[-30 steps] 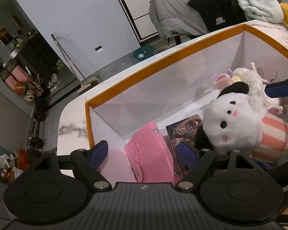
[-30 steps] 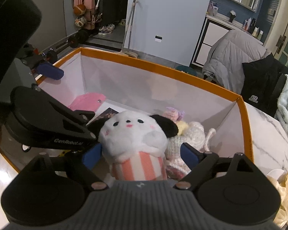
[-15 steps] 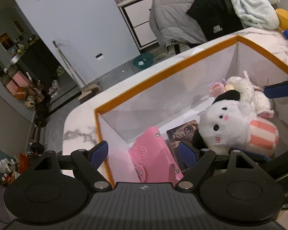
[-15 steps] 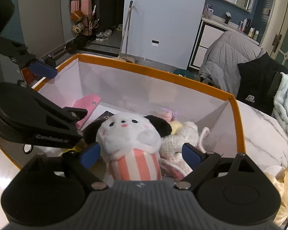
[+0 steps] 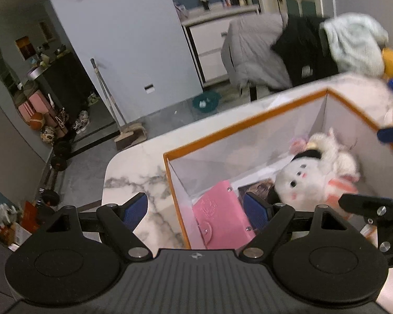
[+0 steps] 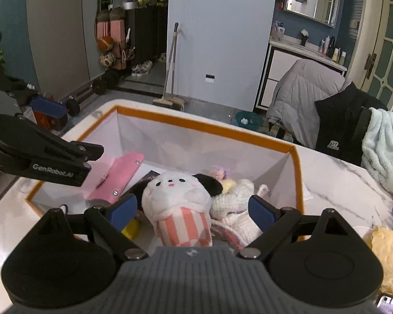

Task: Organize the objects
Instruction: 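Withdraw both open tools from the shoebox back toward the table, then close left tool on the white lotion tube while right tool grasps the plush duck, then lift and carry the lotion tube and plush duck over the shoebox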

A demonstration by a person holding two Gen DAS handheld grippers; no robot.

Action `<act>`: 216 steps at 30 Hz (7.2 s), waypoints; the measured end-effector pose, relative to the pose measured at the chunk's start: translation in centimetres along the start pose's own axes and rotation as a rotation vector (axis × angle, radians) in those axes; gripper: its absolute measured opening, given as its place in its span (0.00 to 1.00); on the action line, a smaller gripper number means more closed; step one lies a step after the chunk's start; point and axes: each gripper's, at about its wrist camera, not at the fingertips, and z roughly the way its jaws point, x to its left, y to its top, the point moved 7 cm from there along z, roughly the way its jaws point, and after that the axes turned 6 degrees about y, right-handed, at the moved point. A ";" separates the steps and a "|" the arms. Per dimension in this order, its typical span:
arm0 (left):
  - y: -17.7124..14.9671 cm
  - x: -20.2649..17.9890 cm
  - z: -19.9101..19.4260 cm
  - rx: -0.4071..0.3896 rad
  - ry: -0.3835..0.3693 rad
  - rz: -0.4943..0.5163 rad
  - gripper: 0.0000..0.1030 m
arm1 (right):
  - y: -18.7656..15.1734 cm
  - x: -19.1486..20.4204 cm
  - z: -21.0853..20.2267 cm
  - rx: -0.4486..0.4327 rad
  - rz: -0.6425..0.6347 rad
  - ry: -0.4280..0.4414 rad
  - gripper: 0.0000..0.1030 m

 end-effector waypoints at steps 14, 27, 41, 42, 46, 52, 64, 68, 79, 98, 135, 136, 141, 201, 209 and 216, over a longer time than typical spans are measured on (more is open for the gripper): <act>-2.3 2.3 -6.1 -0.159 -0.151 -0.280 0.92 | -2.2 0.2 -6.4 -0.087 0.058 0.052 0.90; -6.0 0.7 -8.3 -0.210 -0.262 -0.383 0.93 | -9.5 0.1 -8.3 -0.145 0.113 0.028 0.91; -13.3 -4.3 -7.4 -0.167 -0.300 -0.455 0.93 | -18.8 -0.3 -7.2 -0.179 0.187 0.003 0.91; -13.6 -5.2 -7.3 -0.165 -0.282 -0.441 0.93 | -19.3 -0.3 -7.3 -0.189 0.197 0.000 0.91; -15.6 -7.4 -6.4 -0.137 -0.231 -0.417 0.93 | -21.0 -0.2 -8.1 -0.230 0.244 -0.018 0.91; -16.9 -8.2 -5.2 -0.090 -0.198 -0.481 0.93 | -22.3 0.5 -9.2 -0.262 0.265 -0.034 0.91; -16.4 -9.9 -2.2 -0.007 -0.079 -0.430 0.93 | -24.4 0.9 -9.6 -0.290 0.283 -0.016 0.92; -15.9 -10.5 -1.7 0.011 -0.054 -0.434 0.94 | -24.9 0.5 -9.6 -0.293 0.316 -0.002 0.92; -18.2 -10.1 -3.2 0.007 -0.016 -0.339 0.95 | -25.0 0.4 -10.9 -0.366 0.336 0.030 0.93; -16.9 -9.5 -1.6 -0.059 -0.101 -0.255 0.76 | -23.0 -1.2 -10.5 -0.346 0.262 -0.101 0.94; -18.4 -8.5 -2.8 -0.072 -0.135 -0.246 0.53 | -20.3 -7.2 -4.6 0.144 -0.022 -0.294 0.59; -18.5 -8.4 -2.9 -0.071 -0.137 -0.249 0.53 | -20.3 -6.7 -4.8 0.135 -0.016 -0.274 0.57; -19.0 -8.2 -3.4 -0.084 -0.156 -0.274 0.52 | -20.5 -4.1 -6.4 0.085 0.073 -0.114 0.56; -9.5 -4.1 -10.4 -0.282 -0.247 -0.293 0.51 | -11.6 2.1 -11.2 -0.121 -0.016 -0.012 0.53; -3.4 -2.3 -9.0 -0.311 -0.182 -0.250 0.51 | -4.7 1.4 -10.1 -0.181 -0.027 0.001 0.53; -0.5 -2.3 -6.0 -0.284 -0.162 -0.266 0.51 | -0.2 0.8 -7.6 -0.206 -0.055 -0.061 0.53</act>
